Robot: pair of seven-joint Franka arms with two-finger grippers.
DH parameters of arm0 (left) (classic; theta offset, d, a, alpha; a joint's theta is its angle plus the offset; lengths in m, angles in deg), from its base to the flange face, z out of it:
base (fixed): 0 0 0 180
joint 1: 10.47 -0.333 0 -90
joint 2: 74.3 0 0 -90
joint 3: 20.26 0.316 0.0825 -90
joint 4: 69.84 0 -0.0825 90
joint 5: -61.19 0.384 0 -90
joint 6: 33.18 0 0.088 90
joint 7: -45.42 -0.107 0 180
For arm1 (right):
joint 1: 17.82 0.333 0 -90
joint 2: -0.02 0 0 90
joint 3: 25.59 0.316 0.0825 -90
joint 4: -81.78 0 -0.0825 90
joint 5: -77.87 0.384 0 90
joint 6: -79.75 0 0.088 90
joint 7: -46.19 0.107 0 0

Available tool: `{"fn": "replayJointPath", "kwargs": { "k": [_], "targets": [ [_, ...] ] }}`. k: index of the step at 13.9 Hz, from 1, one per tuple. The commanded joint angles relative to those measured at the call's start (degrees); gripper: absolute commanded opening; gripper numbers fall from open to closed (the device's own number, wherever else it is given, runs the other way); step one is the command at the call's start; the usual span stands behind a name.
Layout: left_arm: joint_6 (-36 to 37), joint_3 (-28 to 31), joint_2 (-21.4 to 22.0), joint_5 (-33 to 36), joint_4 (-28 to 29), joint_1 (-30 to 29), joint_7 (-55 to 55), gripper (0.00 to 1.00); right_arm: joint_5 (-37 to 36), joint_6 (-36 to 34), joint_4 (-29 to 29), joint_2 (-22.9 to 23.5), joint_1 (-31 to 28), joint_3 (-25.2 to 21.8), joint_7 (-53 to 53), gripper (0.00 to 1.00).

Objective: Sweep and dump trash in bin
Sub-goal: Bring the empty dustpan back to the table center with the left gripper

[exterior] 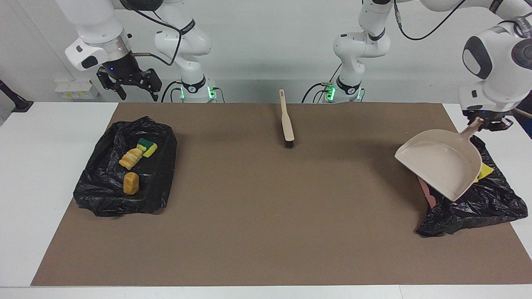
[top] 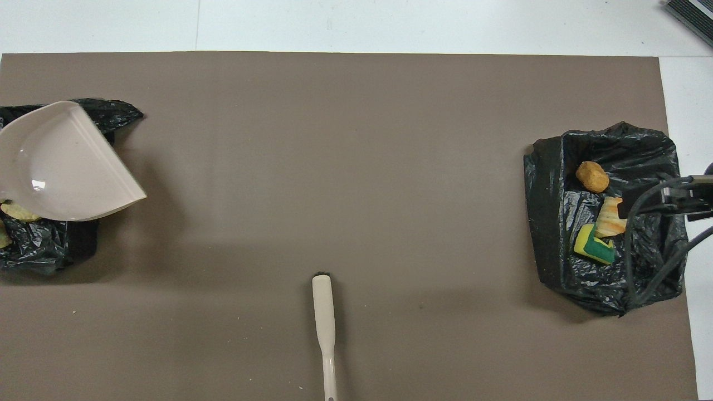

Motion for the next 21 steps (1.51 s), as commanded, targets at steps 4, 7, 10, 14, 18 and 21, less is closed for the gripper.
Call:
{"fn": "replayJointPath", "kwargs": {
  "k": [4, 7, 10, 14, 18, 21],
  "targets": [
    [-7.3, -11.4, 1.9, -10.2, 6.4, 0.6, 32.6, 0.0, -0.9, 2.0, -0.4, -0.1, -0.8, 0.1, 0.9, 1.0],
    [-14.0, -18.9, -2.2, -11.3, 8.0, 0.7, 48.8, 0.0, -1.3, 2.4, -0.5, 0.1, -1.0, 0.1, 0.3, 1.0],
    [-22.0, -24.6, -7.0, -11.6, 7.8, 0.7, 63.0, 0.0, -1.8, 4.0, -0.7, 0.3, -1.2, 0.1, 0.7, 1.0],
    [-27.9, -29.8, -11.9, -13.9, 5.6, 1.2, 76.8, 0.0, -1.1, 0.5, -6.6, 3.7, -1.3, -0.3, 1.7, 1.0],
    [-31.9, -34.2, -15.1, -13.8, 4.7, 1.8, 84.7, 0.0, -0.5, -0.4, -9.8, 6.3, -0.9, -0.4, 2.7, 1.0],
    [-33.8, -34.6, -15.8, -13.7, 4.8, 3.8, 85.4, 0.0, -0.4, 0.3, -8.6, 5.6, -0.8, -0.3, 5.6, 1.0]
  ]
}}
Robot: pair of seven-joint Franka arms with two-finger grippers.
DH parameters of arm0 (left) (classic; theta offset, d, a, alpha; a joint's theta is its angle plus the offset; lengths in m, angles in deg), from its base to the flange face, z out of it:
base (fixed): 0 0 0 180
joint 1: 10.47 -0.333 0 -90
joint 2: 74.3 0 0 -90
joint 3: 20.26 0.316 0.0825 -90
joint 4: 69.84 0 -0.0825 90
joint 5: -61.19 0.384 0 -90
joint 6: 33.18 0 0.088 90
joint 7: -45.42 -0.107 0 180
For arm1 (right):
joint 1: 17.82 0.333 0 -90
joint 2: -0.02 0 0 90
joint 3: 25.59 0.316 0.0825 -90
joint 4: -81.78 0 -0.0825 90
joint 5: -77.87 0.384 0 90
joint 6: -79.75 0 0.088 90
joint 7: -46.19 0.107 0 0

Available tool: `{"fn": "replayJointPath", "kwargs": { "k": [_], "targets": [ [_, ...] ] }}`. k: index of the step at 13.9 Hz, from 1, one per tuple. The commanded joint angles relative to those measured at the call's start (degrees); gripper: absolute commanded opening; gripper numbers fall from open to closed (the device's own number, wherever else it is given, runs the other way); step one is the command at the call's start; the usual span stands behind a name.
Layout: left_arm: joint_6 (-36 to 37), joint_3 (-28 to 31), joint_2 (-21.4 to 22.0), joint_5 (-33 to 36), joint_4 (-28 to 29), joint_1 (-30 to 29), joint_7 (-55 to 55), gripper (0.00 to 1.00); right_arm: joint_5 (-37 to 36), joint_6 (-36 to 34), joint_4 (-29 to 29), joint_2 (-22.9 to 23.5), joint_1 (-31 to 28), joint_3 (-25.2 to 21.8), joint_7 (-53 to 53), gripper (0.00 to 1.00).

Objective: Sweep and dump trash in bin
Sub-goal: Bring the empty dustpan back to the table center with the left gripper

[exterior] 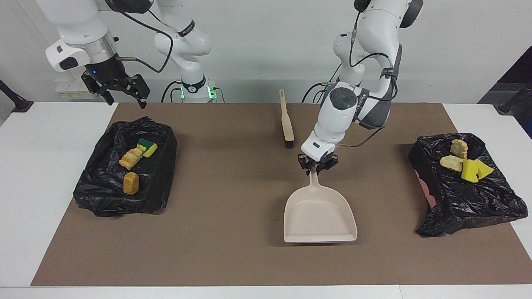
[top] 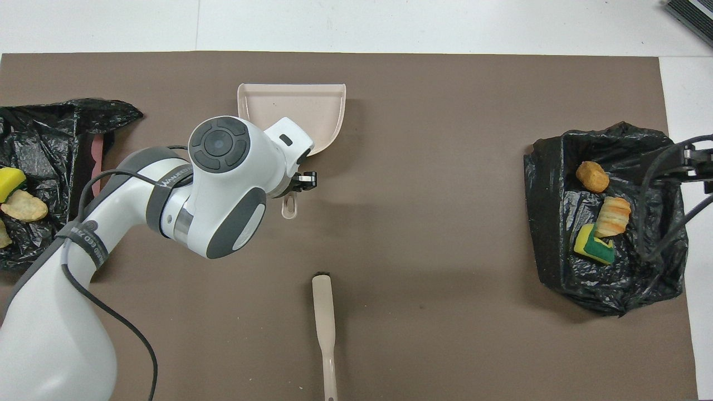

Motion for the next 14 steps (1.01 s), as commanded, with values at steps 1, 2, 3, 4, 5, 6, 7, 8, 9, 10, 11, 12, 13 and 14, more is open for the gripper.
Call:
{"fn": "replayJointPath", "kwargs": {
  "k": [1, 2, 3, 4, 5, 6, 7, 8, 9, 10, 11, 12, 13, 14],
  "targets": [
    [-1.2, 0.4, -1.5, -0.2, -1.4, 2.9, 0.9, 0.0, 0.3, -0.2, -0.8, 0.1, 0.1, 0.2, 1.9, 1.0],
    [-1.2, 0.4, -2.1, -0.2, -1.5, 3.1, 1.2, 0.0, 0.3, -0.2, -0.7, 0.0, 0.2, 0.2, 1.9, 1.0],
    [-1.2, 0.4, -3.1, -0.1, -1.5, 3.5, 2.2, 0.0, 0.3, -0.2, -0.4, -0.1, 0.2, 0.2, 1.9, 1.0],
    [-1.2, 0.4, -3.8, -0.1, -1.5, 4.5, 3.0, 0.0, 0.3, -0.2, 0.3, -0.6, 0.3, 0.2, 2.0, 1.0],
    [-1.2, 0.4, -3.8, -0.1, -1.7, 4.5, 3.2, 0.0, 0.3, -0.2, 0.9, -0.8, 0.3, 0.2, 2.0, 1.0],
    [-1.3, 0.4, -3.8, -0.2, -1.9, 4.6, 3.3, 0.0, 0.3, -0.1, 1.0, -1.0, 0.4, 0.2, 2.0, 1.0],
    [-1.2, 0.4, -3.7, -0.5, -1.9, 4.6, 3.3, 0.0, 0.3, -0.2, 1.0, -1.1, 0.4, 0.2, 1.9, 1.0],
    [-1.2, 0.3, -3.6, -0.6, -1.5, 4.8, 3.3, 0.07, 0.3, -0.2, 1.3, -1.2, 0.4, 0.2, 1.9, 1.0],
    [-1.1, 0.4, -3.6, -0.7, -1.4, 4.9, 3.2, 0.17, 0.3, -0.2, 1.4, -1.3, 0.4, 0.2, 1.9, 1.0],
    [-1.1, 0.4, -3.6, -0.7, -1.2, 4.9, 3.3, 0.34, 0.3, -0.2, 1.4, -1.5, 0.4, 0.2, 1.9, 1.0],
    [-0.5, 0.4, -3.6, -0.7, -1.1, 4.9, 3.2, 0.49, 0.3, -0.2, 1.6, -1.5, 0.4, 0.2, 1.9, 1.0],
    [-0.1, 0.4, -3.5, -0.7, -1.1, 4.9, 3.2, 0.51, 0.3, -0.2, 1.8, -1.5, 0.4, 0.2, 1.9, 1.0],
    [0.1, 0.4, -3.4, -0.7, -1.1, 4.9, 3.2, 0.63, 0.3, -0.2, 1.8, -1.6, 0.4, 0.2, 1.9, 1.0],
    [0.2, 0.6, -3.3, -0.4, -1.1, 4.9, 3.2, 0.76, 0.3, -0.2, 1.8, -1.6, 0.4, 0.2, 1.8, 1.0]
  ]
}}
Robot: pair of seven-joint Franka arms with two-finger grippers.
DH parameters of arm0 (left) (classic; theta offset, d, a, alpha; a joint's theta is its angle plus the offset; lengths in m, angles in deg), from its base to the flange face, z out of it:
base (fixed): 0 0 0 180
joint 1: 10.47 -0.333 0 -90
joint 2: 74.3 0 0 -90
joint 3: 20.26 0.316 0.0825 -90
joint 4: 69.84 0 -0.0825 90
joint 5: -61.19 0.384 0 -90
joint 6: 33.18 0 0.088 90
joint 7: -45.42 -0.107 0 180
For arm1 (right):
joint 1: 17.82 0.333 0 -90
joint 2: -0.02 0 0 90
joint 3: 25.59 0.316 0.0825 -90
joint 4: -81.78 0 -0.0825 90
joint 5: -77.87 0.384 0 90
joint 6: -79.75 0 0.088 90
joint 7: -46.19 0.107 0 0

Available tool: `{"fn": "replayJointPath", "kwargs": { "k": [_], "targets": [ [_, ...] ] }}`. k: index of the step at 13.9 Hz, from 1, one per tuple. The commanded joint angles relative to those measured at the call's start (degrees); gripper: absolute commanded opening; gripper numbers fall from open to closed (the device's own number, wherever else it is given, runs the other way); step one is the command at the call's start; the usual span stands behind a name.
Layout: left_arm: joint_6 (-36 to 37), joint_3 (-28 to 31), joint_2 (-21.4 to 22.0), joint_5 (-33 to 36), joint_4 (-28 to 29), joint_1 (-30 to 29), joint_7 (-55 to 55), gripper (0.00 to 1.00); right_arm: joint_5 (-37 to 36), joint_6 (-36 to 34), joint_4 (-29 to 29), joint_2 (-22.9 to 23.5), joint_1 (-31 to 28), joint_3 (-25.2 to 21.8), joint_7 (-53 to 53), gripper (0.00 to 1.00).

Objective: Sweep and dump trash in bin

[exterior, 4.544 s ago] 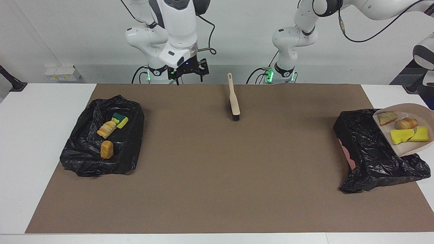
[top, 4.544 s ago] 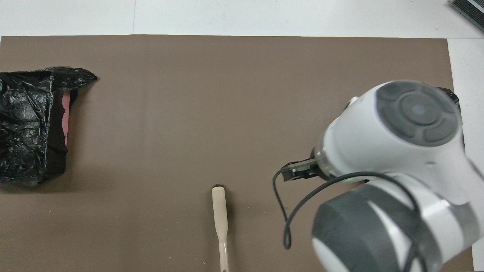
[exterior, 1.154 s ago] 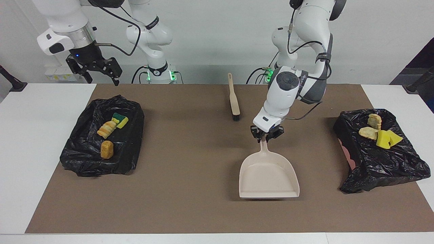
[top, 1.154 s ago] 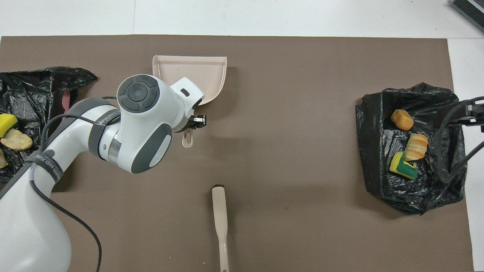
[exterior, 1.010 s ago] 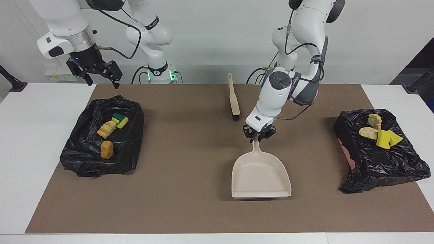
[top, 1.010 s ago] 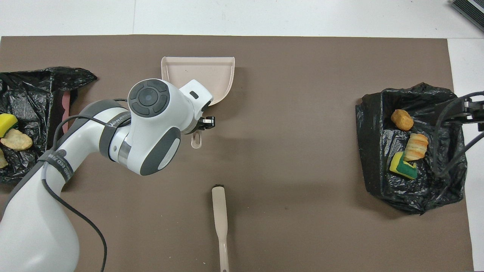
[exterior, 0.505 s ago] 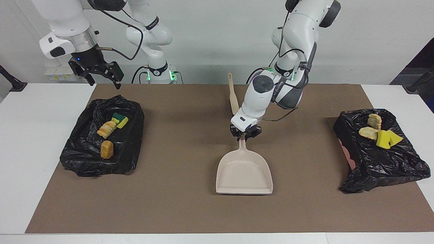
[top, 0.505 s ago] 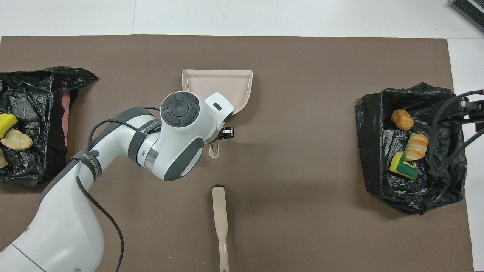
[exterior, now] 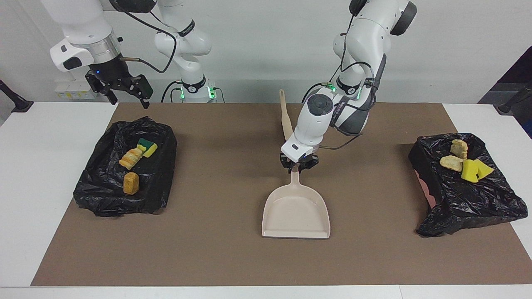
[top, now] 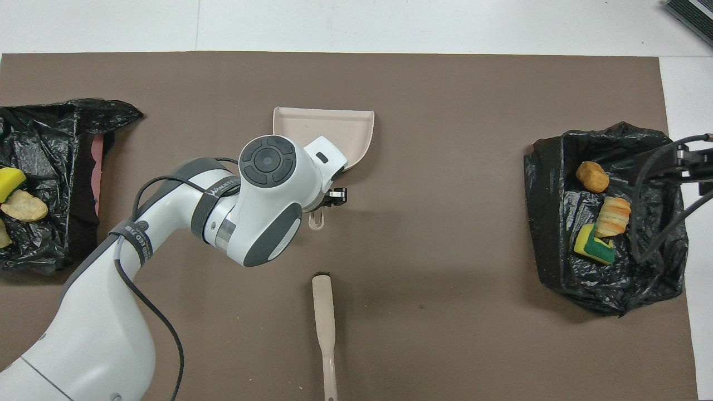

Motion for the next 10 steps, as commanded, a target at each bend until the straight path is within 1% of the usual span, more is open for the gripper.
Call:
{"fn": "replayJointPath", "kwargs": {
  "k": [1, 2, 3, 4, 6, 8, 10],
  "targets": [
    [1.7, 1.0, 0.5, -0.2, -0.7, 0.9, 0.5, 0.88, 0.3, -0.2, 1.5, -1.2, -0.2, 0.2, 0.9, 1.0],
    [3.0, 1.6, 1.6, -0.1, -0.5, 0.9, 0.0, 1.0, 0.3, -0.2, 1.5, -1.2, -0.2, 0.2, 0.7, 1.0],
    [5.0, 2.8, 2.7, -0.1, -0.4, 1.0, -0.6, 1.0, 0.3, -0.2, 1.5, -1.2, -0.2, 0.2, 0.6, 1.0],
    [7.4, 4.4, 4.8, -0.1, -0.4, 1.0, -2.2, 1.0, 0.3, -0.2, 1.6, -1.2, -0.2, 0.2, 0.6, 1.0],
    [11.9, 7.9, 8.4, -0.1, -0.2, 1.0, -9.0, 1.0, 0.3, -0.2, 1.5, -1.2, -0.2, 0.2, 0.6, 1.0],
    [14.6, 11.9, 13.5, -0.1, 1.1, 1.0, -14.6, 1.0, 0.3, -0.2, 1.6, -1.2, -0.1, 0.3, 0.9, 1.0],
    [16.6, 15.9, 18.0, -0.6, 1.6, 0.9, -22.5, 1.0, 0.3, -0.2, 1.5, -1.2, -0.1, 0.3, 0.9, 1.0]
  ]
}}
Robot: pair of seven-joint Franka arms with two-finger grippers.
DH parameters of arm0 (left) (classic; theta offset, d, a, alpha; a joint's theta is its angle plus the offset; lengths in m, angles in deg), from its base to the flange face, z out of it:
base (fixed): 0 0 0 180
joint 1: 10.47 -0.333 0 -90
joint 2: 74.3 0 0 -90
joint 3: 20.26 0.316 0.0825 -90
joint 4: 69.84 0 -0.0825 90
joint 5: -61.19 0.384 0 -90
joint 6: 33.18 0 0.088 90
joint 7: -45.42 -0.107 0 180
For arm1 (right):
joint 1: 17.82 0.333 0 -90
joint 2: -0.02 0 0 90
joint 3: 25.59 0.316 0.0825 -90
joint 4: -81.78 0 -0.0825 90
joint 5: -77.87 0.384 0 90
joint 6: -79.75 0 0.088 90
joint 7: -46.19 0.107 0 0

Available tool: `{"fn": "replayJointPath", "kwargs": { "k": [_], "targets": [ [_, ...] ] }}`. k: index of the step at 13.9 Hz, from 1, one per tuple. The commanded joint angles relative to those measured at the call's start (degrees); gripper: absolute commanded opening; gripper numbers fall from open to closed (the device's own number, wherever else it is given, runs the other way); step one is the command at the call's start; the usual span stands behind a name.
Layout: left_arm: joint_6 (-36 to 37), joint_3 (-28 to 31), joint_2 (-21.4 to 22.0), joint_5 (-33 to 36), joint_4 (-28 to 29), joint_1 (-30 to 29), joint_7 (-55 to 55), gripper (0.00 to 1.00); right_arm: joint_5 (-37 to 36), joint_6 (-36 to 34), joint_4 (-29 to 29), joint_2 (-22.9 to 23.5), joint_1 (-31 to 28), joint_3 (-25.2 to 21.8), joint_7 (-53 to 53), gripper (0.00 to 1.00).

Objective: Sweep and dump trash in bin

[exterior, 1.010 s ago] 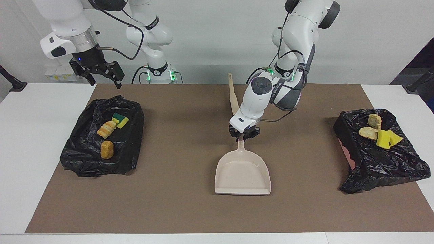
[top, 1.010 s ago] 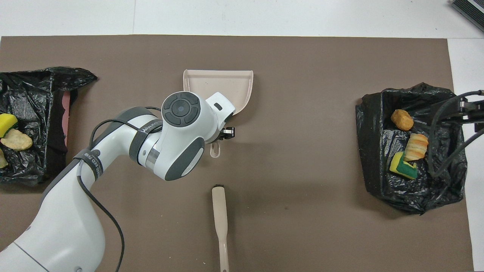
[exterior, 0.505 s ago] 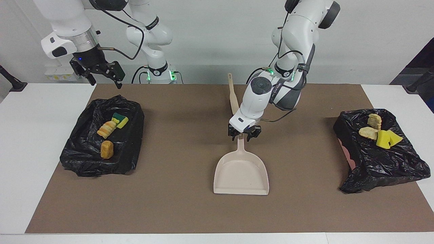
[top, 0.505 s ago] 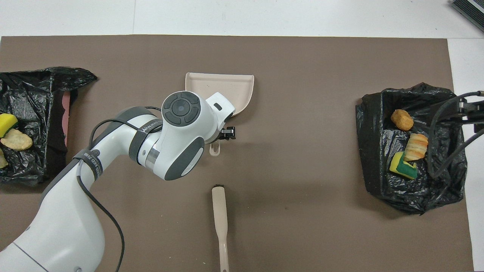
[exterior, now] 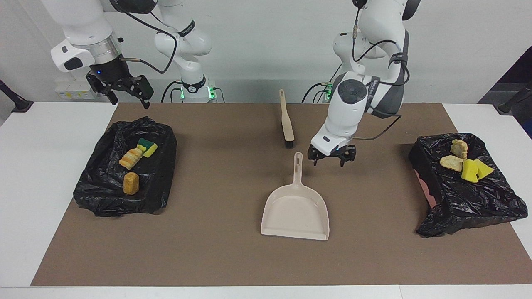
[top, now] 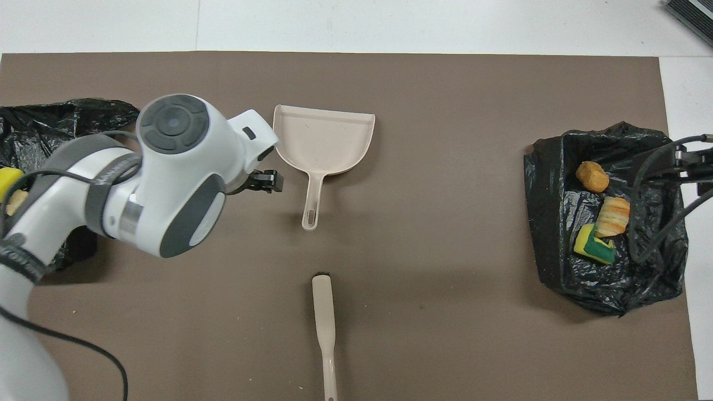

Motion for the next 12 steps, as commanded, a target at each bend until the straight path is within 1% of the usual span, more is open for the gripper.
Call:
{"fn": "replayJointPath", "kwargs": {
  "k": [1, 3, 5, 7, 9, 11, 12],
  "targets": [
    [3.9, 5.8, 7.9, -1.0, 2.4, 0.8, -8.9, 1.0, 0.3, -0.3, 1.4, -1.2, -0.2, 0.3, 0.8, 1.0],
    [7.6, 9.1, 11.5, -1.0, 1.6, 0.7, -9.8, 1.0, 0.2, -0.3, 1.4, -1.2, -0.1, 0.3, 1.0, 1.0],
    [11.1, 10.8, 13.0, -4.4, -1.0, 0.0, -11.4, 1.0, 0.2, -0.4, 1.4, -1.2, -0.1, 0.3, 1.1, 1.0],
    [16.6, 14.7, 14.6, -5.7, -4.7, 0.3, -15.5, 1.0, 0.2, -0.4, 1.4, -1.2, -0.1, 0.4, 1.1, 1.0],
    [21.0, 17.4, 16.1, -5.6, -6.9, 0.1, -19.6, 1.0, 0.1, -0.3, 1.4, -1.2, -0.1, 0.4, 1.0, 1.0],
    [23.6, 19.2, 16.3, -7.2, -7.8, -0.1, -24.2, 1.0, -0.4, -0.4, 1.3, -1.2, -0.1, 0.3, 0.6, 1.0],
    [25.0, 20.2, 16.2, -8.2, -9.4, 0.0, -25.7, 1.0, -0.5, -0.7, 1.1, -1.1, -0.2, 0.3, 0.5, 1.0]
  ]
}}
